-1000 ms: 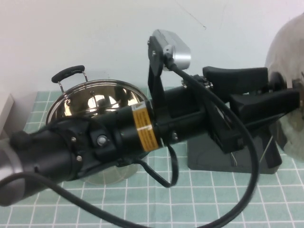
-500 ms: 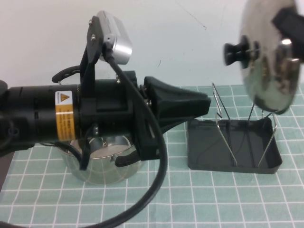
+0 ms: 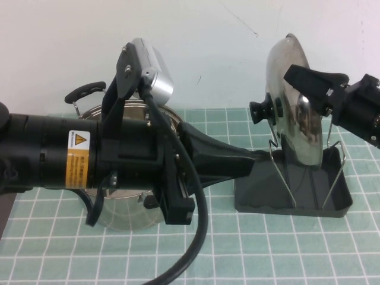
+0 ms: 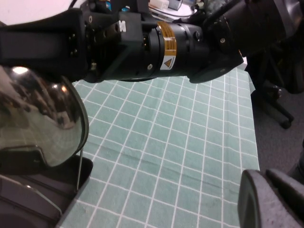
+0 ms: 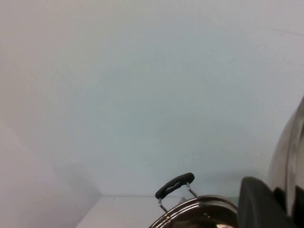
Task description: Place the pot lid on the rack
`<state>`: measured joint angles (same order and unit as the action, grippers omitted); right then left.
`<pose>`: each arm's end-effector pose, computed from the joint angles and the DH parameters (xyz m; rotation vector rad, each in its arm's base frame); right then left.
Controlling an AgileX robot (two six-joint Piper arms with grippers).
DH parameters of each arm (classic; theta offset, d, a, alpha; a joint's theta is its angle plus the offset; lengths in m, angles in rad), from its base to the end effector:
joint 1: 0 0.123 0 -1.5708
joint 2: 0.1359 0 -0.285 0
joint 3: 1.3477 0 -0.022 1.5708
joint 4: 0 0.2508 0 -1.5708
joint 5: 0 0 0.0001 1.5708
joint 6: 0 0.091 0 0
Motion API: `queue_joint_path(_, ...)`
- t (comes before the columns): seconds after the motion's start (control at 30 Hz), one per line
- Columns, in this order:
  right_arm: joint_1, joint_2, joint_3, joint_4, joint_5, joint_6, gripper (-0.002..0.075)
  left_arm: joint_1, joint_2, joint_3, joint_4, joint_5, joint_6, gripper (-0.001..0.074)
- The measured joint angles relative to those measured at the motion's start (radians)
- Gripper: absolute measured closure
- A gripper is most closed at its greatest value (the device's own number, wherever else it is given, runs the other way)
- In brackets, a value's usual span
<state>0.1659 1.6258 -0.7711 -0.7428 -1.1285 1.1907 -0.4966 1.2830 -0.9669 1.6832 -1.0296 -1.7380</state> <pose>0.3064 0.1077 0.2610 -0.1234 1.5025 1.2415 0.1828 -0.1872 0.3501 1.1614 1.6178 -1.2909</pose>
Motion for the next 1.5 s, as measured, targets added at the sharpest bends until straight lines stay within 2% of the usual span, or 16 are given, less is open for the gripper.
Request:
queue_joint_path(0.13,0.001,0.007,-0.002,-0.032,0.015,-0.018,0.0699,0.0,0.0,0.0,0.004,-0.002,-0.018,0.0736)
queue_joint_path(0.33,0.001,0.009,-0.002,-0.135,0.146,-0.018,0.0699,0.0,0.0,0.0,0.004,0.022,-0.047,0.0736)
queue_joint_path(0.47,0.001,0.009,-0.006,-0.182,0.148,-0.018,0.068,0.0,0.0,0.0,0.004,0.024,-0.049,0.0736)
queue_joint_path(0.53,0.001,0.009,-0.007,-0.19,0.15,-0.018,0.0634,0.0,0.0,0.0,0.004,0.024,-0.049,0.0736)
queue_joint_path(0.63,0.001,0.009,-0.007,-0.2,0.15,-0.009,0.0496,0.0,0.0,0.0,0.004,0.024,-0.052,0.0736)
queue_joint_path(0.8,-0.034,0.009,-0.007,-0.225,0.152,0.004,0.016,0.0,0.0,0.0,0.015,0.024,-0.066,0.0736)
queue_joint_path(0.9,-0.091,0.009,-0.007,-0.266,0.12,0.03,0.0076,0.0,0.0,0.0,0.038,0.035,-0.069,0.0736)
queue_joint_path(1.03,-0.19,0.009,-0.008,-0.284,0.014,0.109,0.005,0.0,0.0,0.0,0.058,0.08,-0.07,0.0736)
queue_joint_path(1.13,-0.245,-0.008,-0.01,-0.297,-0.007,0.192,0.0064,0.0,-0.002,0.0,0.058,0.151,-0.065,0.0736)
queue_joint_path(1.2,-0.261,-0.038,-0.012,-0.341,-0.007,0.231,0.0121,0.0,-0.004,0.0,0.067,0.223,-0.06,0.0736)
queue_joint_path(1.27,-0.264,-0.07,-0.031,-0.413,-0.012,0.245,0.0223,0.0,-0.005,0.0,0.081,0.294,-0.058,0.0736)
queue_joint_path(1.4,-0.264,-0.15,-0.096,-0.566,-0.035,0.265,0.0558,0.0,-0.009,0.0,0.084,0.41,-0.056,0.0736)
queue_joint_path(1.43,-0.264,-0.174,-0.117,-0.601,-0.039,0.276,0.0615,0.0,-0.011,0.0,0.084,0.433,-0.051,0.0736)
queue_joint_path(1.5,-0.264,-0.224,-0.159,-0.679,-0.043,0.306,0.0677,0.0,-0.013,0.0,0.084,0.479,-0.031,0.0736)
